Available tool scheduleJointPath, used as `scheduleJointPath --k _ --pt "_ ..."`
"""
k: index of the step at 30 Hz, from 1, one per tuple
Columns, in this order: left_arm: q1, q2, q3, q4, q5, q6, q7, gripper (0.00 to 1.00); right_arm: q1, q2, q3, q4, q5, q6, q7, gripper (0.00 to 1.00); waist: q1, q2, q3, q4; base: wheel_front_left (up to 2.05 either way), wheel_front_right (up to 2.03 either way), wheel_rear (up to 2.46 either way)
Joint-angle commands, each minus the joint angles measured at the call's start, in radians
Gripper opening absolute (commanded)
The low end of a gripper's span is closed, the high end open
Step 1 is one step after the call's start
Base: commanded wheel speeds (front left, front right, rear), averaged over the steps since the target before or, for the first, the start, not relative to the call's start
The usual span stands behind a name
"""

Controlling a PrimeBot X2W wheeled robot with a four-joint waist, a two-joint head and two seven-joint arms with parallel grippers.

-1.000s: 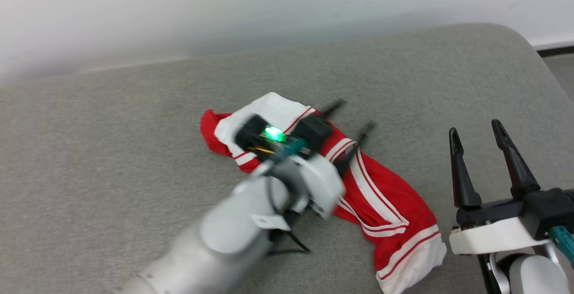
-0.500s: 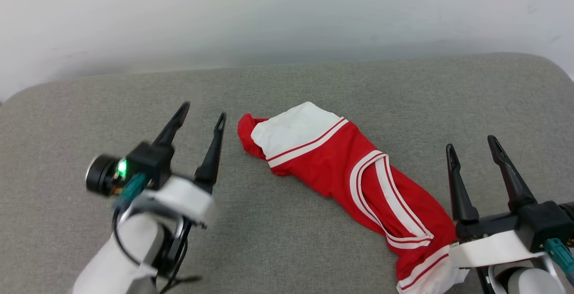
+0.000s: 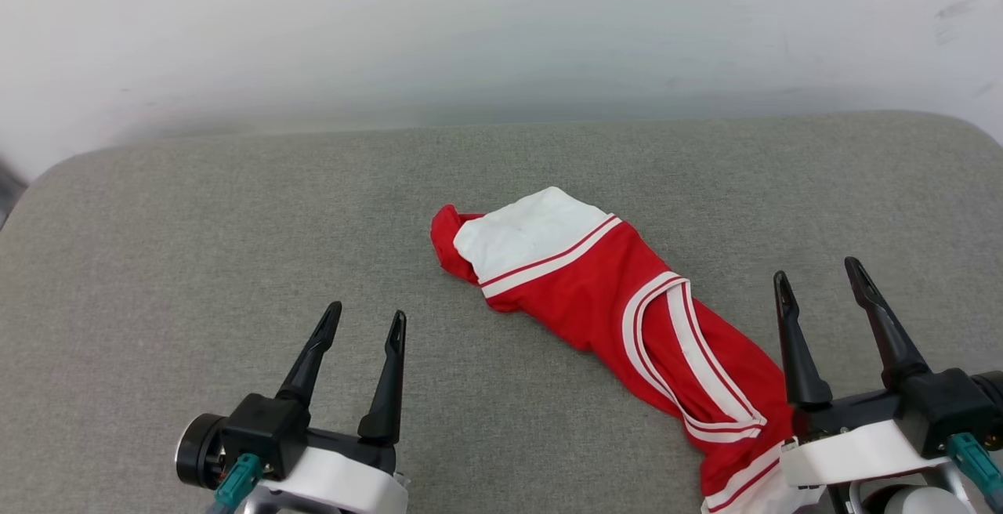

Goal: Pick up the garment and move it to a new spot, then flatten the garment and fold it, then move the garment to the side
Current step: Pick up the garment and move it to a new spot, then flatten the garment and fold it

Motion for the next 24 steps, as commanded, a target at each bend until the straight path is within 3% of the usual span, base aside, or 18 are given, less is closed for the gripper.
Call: scheduleJointPath --k 1,11,24 --pt "0.015 -0.014 0.018 -0.004 0.021 -0.018 -0.003 1.00 0.012 0.002 0.004 -0.002 0.007 -0.001 -0.002 1.00 0.0000 -0.0001 0.000 0.004 0.00 0.00 0.00" --pt "0.033 -0.099 0.096 0.003 0.103 -0.104 -0.003 1.00 0.013 0.002 0.021 0.005 0.009 -0.001 -0.002 1.00 0.0000 -0.0001 0.001 0.004 0.00 0.00 0.00" --pt "0.033 -0.146 0.147 0.029 0.152 -0.187 -0.003 1.00 0.002 0.002 0.025 0.010 0.020 -0.001 -0.002 1.00 0.0000 -0.0001 0.013 -0.010 0.00 0.00 0.00"
